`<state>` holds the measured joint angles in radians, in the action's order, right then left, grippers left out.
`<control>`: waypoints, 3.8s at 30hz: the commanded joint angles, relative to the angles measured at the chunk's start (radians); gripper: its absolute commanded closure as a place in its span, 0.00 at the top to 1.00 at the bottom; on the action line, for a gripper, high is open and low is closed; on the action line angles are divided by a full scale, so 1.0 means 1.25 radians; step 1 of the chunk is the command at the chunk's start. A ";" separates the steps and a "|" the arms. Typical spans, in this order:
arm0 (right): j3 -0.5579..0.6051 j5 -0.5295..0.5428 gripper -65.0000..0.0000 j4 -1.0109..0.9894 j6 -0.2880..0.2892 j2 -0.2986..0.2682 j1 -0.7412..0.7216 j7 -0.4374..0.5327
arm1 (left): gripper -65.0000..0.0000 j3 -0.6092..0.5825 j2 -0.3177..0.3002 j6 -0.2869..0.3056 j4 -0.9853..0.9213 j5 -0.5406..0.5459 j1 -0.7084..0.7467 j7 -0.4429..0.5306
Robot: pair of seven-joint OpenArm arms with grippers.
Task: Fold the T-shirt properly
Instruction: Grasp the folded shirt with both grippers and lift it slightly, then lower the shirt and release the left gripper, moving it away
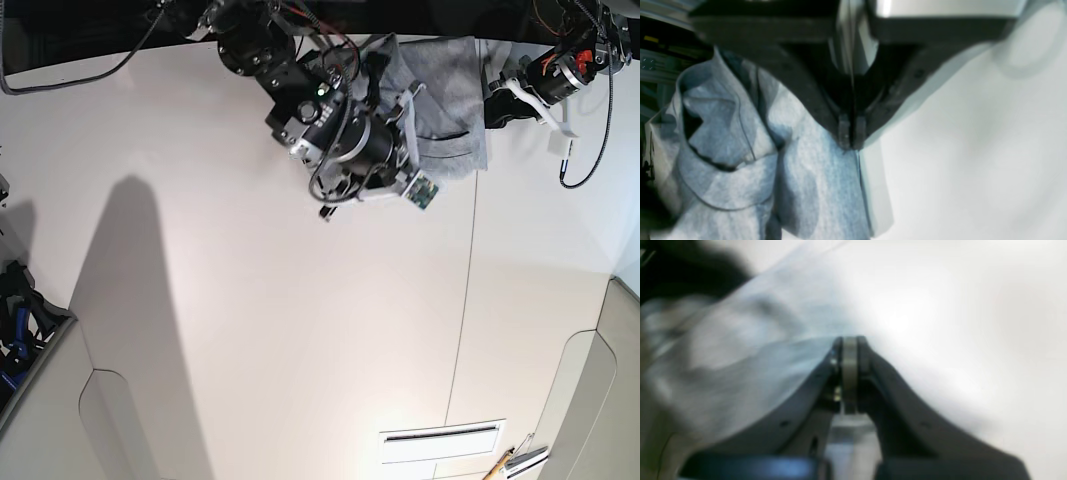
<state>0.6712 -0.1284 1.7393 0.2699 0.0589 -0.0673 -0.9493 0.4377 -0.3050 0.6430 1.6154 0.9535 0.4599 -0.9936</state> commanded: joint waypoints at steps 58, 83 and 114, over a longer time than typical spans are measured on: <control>-0.417 0.565 0.00 0.171 0.222 -0.129 0.235 -0.116 | 0.00 -0.168 -0.030 0.005 0.120 0.041 -0.209 -0.089; -0.524 0.497 0.00 0.180 0.189 -0.129 0.276 -0.120 | 0.45 -0.160 -0.095 0.044 0.289 0.192 0.140 -0.162; -0.532 0.537 0.00 0.180 0.207 -0.129 0.276 -0.119 | 0.00 -0.060 -0.096 0.044 0.381 -0.019 0.122 -0.069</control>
<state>0.0086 0.5240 1.9465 0.5205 -0.0998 0.2829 -1.1152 0.3565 -0.4152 0.6895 2.0785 0.9154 0.6117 -1.0954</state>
